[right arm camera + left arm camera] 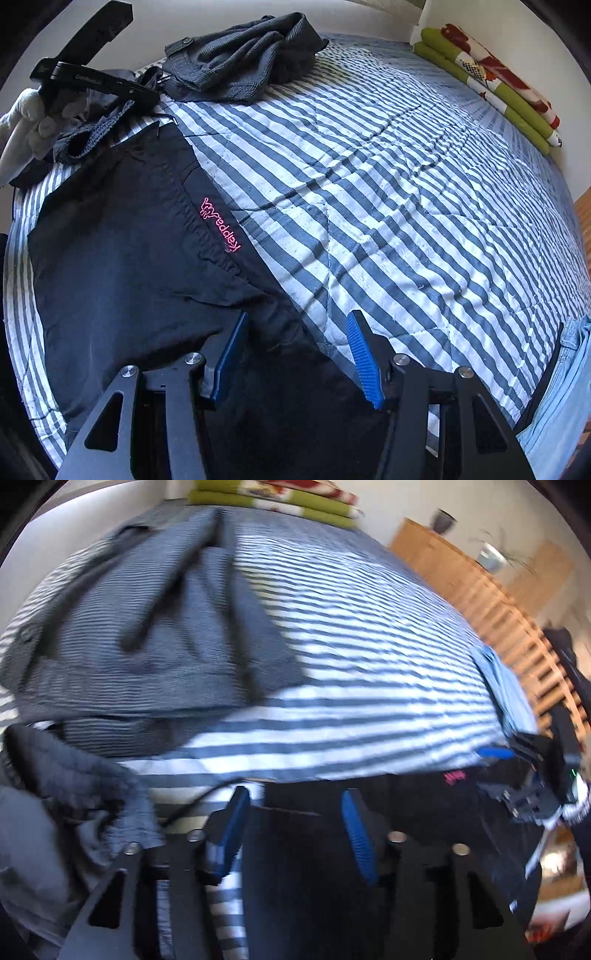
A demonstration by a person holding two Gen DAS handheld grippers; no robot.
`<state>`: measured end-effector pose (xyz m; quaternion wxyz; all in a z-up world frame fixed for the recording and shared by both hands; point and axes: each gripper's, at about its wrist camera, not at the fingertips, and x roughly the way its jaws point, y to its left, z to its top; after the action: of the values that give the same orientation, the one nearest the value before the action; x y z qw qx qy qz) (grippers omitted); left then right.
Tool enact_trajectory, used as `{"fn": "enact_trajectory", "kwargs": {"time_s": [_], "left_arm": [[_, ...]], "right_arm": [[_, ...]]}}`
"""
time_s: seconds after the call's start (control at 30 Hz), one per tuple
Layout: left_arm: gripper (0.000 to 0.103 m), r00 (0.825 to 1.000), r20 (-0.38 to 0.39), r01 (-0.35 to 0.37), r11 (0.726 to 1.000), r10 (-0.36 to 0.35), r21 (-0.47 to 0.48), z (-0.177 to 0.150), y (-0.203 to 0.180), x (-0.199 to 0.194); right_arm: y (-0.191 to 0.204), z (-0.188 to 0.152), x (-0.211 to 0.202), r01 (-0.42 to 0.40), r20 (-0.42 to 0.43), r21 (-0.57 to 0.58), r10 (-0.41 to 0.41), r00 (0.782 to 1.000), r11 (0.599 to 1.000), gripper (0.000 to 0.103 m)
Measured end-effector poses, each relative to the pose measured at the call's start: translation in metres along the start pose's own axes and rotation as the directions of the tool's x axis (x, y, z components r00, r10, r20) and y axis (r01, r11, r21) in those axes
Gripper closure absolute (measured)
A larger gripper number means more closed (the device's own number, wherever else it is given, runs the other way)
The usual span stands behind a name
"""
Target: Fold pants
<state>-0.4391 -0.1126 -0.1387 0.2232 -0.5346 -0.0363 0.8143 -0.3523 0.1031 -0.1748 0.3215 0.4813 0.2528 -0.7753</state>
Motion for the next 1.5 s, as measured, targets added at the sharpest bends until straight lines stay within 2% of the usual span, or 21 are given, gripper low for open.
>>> {"fn": "enact_trajectory", "kwargs": {"time_s": [0.07,0.17,0.3,0.37,0.43,0.47,0.53,0.67,0.77,0.87,0.9,0.93,1.0,1.1,1.17,1.23,1.27,1.33,1.4,1.5], "left_arm": [[0.037,1.000,-0.018,-0.019,0.996,0.020,0.089,-0.004,-0.021,0.006],[0.037,0.996,-0.053,-0.055,0.975,0.068,0.214,-0.008,-0.049,0.023],[0.038,0.994,-0.088,-0.047,0.969,0.070,0.242,-0.017,-0.059,0.036],[0.054,0.993,-0.081,-0.066,0.966,0.088,0.250,-0.020,-0.067,0.040],[0.089,0.991,-0.094,-0.069,0.966,0.095,0.250,-0.023,-0.073,0.042],[0.092,0.990,-0.083,-0.090,0.959,0.116,0.269,-0.027,-0.078,0.039],[0.100,0.988,-0.062,-0.117,0.945,0.142,0.304,-0.034,-0.086,0.032],[0.101,0.989,-0.034,-0.128,0.943,0.145,0.306,-0.041,-0.095,0.011],[0.102,0.989,-0.005,-0.138,0.941,0.147,0.310,-0.038,-0.102,0.003],[0.102,0.994,0.022,-0.109,0.949,0.107,0.297,-0.033,-0.110,-0.005],[0.102,0.994,0.025,-0.110,0.947,0.107,0.303,-0.031,-0.113,-0.004],[0.102,0.993,0.020,-0.113,0.941,0.113,0.319,-0.029,-0.117,0.000],[0.102,0.993,0.004,-0.110,0.938,0.116,0.329,-0.026,-0.120,0.012],[0.100,0.993,-0.053,-0.088,0.945,0.110,0.314,-0.025,-0.116,0.030],[0.083,0.995,-0.064,-0.054,0.971,0.071,0.234,-0.021,-0.102,0.025],[0.041,0.999,0.002,-0.032,0.987,0.032,0.159,-0.018,-0.081,0.004],[0.035,0.997,0.052,-0.056,0.992,0.051,0.110,-0.015,-0.065,-0.009],[0.032,0.995,0.054,-0.085,0.996,0.083,0.018,-0.011,-0.037,-0.015],[0.032,0.995,0.000,-0.096,0.993,0.096,-0.066,-0.008,-0.011,-0.006],[0.032,0.995,-0.094,-0.045,0.994,0.036,-0.104,-0.011,-0.001,0.018]], "right_arm": [[0.000,0.000,0.002,-0.016,-0.015,-0.006,0.016,1.000,1.000,0.052],[0.001,-0.002,-0.005,-0.012,0.004,-0.021,0.012,1.000,1.000,0.052],[0.002,-0.004,-0.012,-0.008,0.020,-0.041,0.009,1.000,0.999,0.056],[0.003,-0.005,-0.007,-0.025,-0.011,-0.040,0.025,1.000,0.999,0.081],[0.006,-0.007,-0.004,-0.010,-0.034,-0.051,0.008,0.999,0.999,0.087],[0.007,-0.008,-0.004,-0.008,-0.036,-0.055,0.006,0.999,0.998,0.093],[0.005,-0.010,-0.005,0.001,-0.037,-0.041,-0.003,0.999,0.999,0.096],[0.002,-0.013,-0.015,-0.001,-0.019,-0.014,0.001,1.000,1.000,0.099],[0.011,-0.015,-0.019,0.039,-0.014,-0.044,-0.040,0.999,0.998,0.099],[0.012,-0.016,-0.023,0.042,-0.009,-0.038,-0.042,0.999,0.998,0.099],[0.010,-0.017,-0.023,0.042,-0.014,-0.037,-0.043,0.999,0.998,0.098],[0.009,-0.018,-0.024,0.046,-0.019,-0.036,-0.047,0.999,0.998,0.093],[0.006,-0.021,-0.022,0.058,-0.033,-0.037,-0.060,0.998,0.998,0.091],[0.005,-0.028,-0.018,0.090,-0.070,-0.056,-0.093,0.993,0.994,0.095],[0.005,-0.033,-0.016,0.115,-0.088,-0.076,-0.121,0.989,0.990,0.101],[0.005,-0.038,-0.016,0.118,-0.094,-0.088,-0.126,0.988,0.989,0.101],[0.006,-0.041,-0.017,0.122,-0.096,-0.093,-0.131,0.987,0.988,0.101],[0.005,-0.046,-0.016,0.127,-0.100,-0.099,-0.137,0.986,0.987,0.102],[0.002,-0.048,-0.014,0.123,-0.101,-0.084,-0.132,0.986,0.989,0.102],[-0.002,-0.044,-0.016,0.115,-0.069,-0.043,-0.118,0.991,0.992,0.102]]}}
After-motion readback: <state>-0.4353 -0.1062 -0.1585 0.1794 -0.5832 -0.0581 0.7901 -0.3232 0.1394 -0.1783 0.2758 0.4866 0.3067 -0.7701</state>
